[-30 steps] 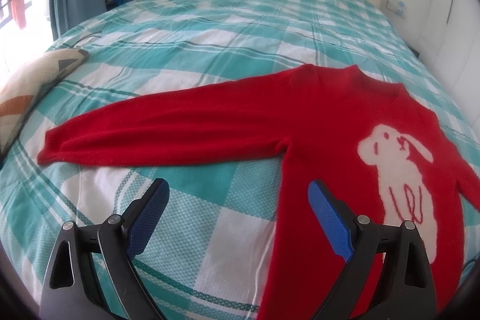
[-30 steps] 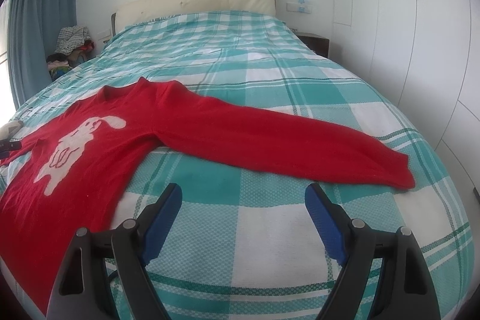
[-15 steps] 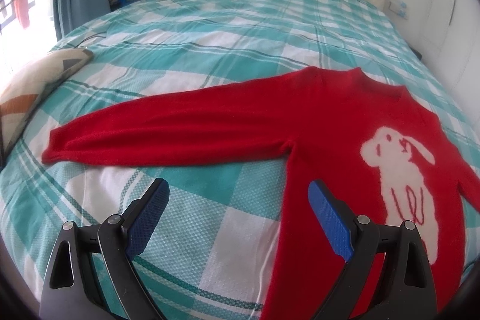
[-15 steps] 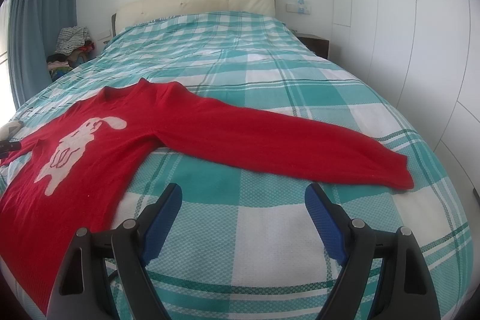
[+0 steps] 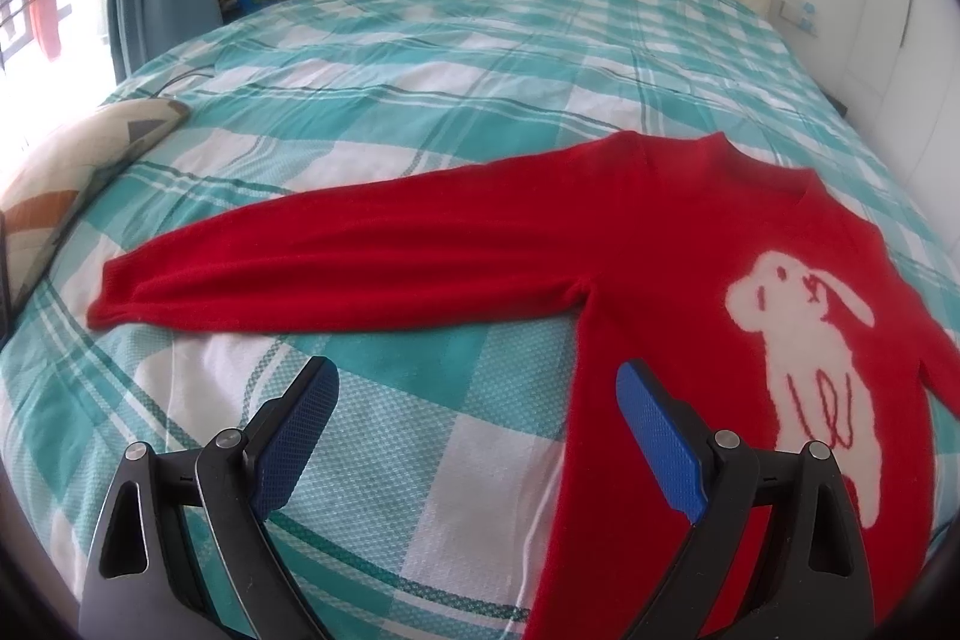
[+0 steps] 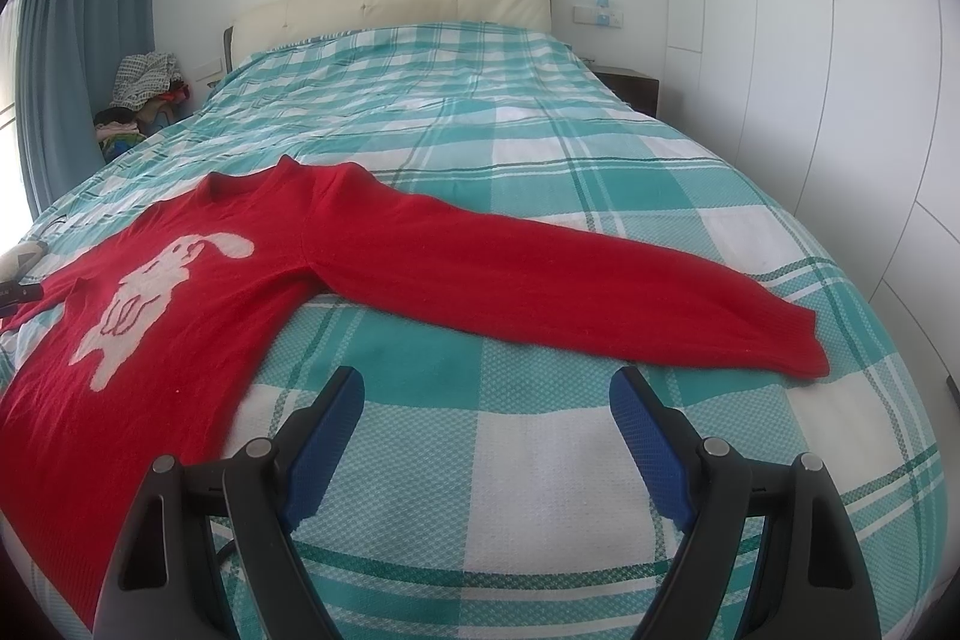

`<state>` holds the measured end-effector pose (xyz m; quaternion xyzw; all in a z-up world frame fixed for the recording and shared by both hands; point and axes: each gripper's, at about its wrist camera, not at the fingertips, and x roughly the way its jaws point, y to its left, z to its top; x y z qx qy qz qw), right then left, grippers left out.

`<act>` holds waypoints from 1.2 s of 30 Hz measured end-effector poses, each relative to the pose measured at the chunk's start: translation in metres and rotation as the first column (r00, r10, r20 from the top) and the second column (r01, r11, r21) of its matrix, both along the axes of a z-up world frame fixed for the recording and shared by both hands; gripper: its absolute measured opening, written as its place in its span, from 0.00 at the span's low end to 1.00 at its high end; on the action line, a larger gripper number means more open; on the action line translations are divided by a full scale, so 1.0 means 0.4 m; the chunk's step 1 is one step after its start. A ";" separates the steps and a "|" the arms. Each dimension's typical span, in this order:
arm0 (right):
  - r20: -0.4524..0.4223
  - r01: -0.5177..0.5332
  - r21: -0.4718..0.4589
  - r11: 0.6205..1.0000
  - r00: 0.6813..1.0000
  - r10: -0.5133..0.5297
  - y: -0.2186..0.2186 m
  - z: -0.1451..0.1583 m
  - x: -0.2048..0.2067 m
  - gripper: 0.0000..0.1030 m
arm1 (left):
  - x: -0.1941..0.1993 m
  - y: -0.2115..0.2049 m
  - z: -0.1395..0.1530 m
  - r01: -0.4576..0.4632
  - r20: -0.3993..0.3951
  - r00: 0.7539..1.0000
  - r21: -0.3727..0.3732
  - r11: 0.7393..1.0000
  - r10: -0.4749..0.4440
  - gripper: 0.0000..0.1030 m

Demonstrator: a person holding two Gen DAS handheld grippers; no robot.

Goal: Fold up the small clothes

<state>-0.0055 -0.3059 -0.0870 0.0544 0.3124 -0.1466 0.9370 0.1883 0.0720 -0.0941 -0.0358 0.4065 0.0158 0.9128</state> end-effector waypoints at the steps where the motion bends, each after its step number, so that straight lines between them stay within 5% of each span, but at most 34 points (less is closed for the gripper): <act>1: 0.000 0.000 0.000 1.000 1.000 0.000 0.000 0.000 0.000 0.81 | 0.000 0.000 0.000 0.001 0.000 1.000 0.000 1.000 -0.001 0.92; 36: 0.001 0.000 0.002 1.000 1.000 0.000 0.002 0.000 -0.001 0.81 | 0.000 0.011 0.002 -0.010 0.008 1.000 0.002 1.000 0.010 0.92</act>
